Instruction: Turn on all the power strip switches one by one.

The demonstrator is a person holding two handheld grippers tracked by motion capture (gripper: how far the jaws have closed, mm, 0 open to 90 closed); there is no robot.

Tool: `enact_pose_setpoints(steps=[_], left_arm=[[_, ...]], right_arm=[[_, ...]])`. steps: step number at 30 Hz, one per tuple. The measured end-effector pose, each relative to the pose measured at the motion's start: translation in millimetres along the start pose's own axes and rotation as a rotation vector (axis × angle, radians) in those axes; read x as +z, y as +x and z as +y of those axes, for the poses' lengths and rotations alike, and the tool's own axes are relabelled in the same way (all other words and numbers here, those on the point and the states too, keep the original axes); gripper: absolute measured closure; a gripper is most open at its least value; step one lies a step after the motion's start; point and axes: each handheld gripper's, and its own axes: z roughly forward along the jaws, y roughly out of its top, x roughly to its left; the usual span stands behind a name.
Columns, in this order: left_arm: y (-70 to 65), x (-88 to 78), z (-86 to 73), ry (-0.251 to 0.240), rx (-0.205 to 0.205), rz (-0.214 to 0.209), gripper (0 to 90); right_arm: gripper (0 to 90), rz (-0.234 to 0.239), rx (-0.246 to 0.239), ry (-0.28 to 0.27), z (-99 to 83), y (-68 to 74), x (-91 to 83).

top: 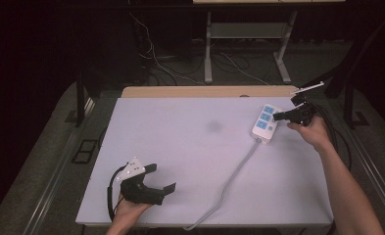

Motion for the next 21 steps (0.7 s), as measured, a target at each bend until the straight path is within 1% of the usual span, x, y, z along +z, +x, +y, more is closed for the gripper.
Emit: enact_pose_setpoints(steps=[2,3,5,6,9,11,14,16,18,21], left_arm=[[0.0,-0.1,0.0,0.000,0.000,0.000,0.0],[0.1,-0.2,0.1,0.001,0.001,0.000,0.0],[0.4,-0.4,0.0,0.000,-0.001,0.001,0.0],[0.7,-0.7,-0.1,0.001,0.000,0.002,0.0],[1.4,-1.5,0.1,-0.004,0.000,0.004,0.0],[1.4,-2.1,0.0,-0.005,-0.003,0.006,0.0],[1.4,-2.7,0.0,-0.006,-0.002,0.007,0.0],[1.4,-3.1,0.0,-0.006,-0.002,0.007,0.0],[1.2,-3.2,-0.1,-0.008,-0.003,0.005,0.0],[1.4,-3.1,0.0,-0.006,-0.003,0.005,0.0]], right_arm=[[90.0,-0.003,-0.003,0.003,2.0,-0.8,-0.5],[90.0,-0.011,-0.003,-0.001,5.4,-2.4,-2.6],[90.0,-0.012,-0.001,-0.010,6.8,-3.9,-3.6],[90.0,-0.014,0.011,-0.013,8.9,-6.5,-5.1],[90.0,-0.021,0.015,-0.009,10.1,-9.0,-5.6],[90.0,-0.024,0.033,-0.017,9.9,-13.1,-6.0],[90.0,-0.023,0.045,-0.019,9.1,-15.7,-5.0],[90.0,-0.022,0.054,-0.007,7.8,-17.7,-1.8],[90.0,-0.040,0.051,0.001,7.4,-18.2,0.6],[90.0,-0.037,0.063,0.006,6.5,-20.0,3.0]])
